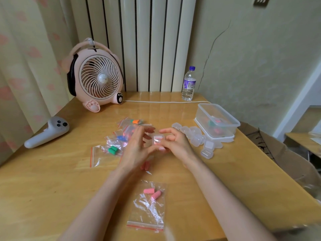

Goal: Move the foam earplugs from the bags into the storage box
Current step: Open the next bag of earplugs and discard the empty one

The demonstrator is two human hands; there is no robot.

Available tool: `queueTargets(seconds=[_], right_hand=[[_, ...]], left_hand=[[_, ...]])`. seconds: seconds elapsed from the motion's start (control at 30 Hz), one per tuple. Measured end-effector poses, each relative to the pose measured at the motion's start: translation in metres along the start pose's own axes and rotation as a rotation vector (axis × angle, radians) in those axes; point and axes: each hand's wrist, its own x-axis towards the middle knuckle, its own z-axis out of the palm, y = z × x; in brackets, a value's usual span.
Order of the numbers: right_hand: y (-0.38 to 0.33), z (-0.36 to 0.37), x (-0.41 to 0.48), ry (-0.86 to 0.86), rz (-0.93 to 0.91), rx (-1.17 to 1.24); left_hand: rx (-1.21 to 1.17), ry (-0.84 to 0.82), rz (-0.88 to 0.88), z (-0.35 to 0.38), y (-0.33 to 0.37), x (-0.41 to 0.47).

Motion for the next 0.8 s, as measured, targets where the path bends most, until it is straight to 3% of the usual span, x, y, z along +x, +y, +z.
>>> queueTargets(seconds=[0.07,0.13,0.23,0.3,0.4,0.57,0.7,0.8], right_hand=[[-0.002,-0.007,-0.003,-0.005,0.017,0.051],[-0.004,-0.013,-0.006,-0.004,0.022,0.067],[-0.001,-0.023,-0.008,0.028,0.000,0.059],[0.001,-0.027,-0.008,0.028,-0.010,0.041],[0.002,-0.032,-0.008,0.038,0.003,0.057],[0.006,-0.049,-0.009,0.109,0.008,0.008],[0.010,-0.077,-0.006,0.305,0.016,0.030],[0.014,-0.111,0.006,0.536,0.010,-0.024]], left_hand=[[0.081,0.103,-0.031,-0.002,-0.002,0.000],[0.310,0.190,-0.040,-0.005,-0.010,0.002],[0.687,0.102,-0.181,-0.011,-0.015,0.006],[0.811,0.037,-0.311,-0.012,-0.010,0.010],[0.767,-0.032,-0.431,-0.009,-0.004,0.021],[0.720,-0.174,-0.432,0.011,-0.011,0.027],[0.751,-0.089,-0.339,0.019,-0.014,0.020],[0.646,0.032,-0.270,0.022,-0.006,0.020]])
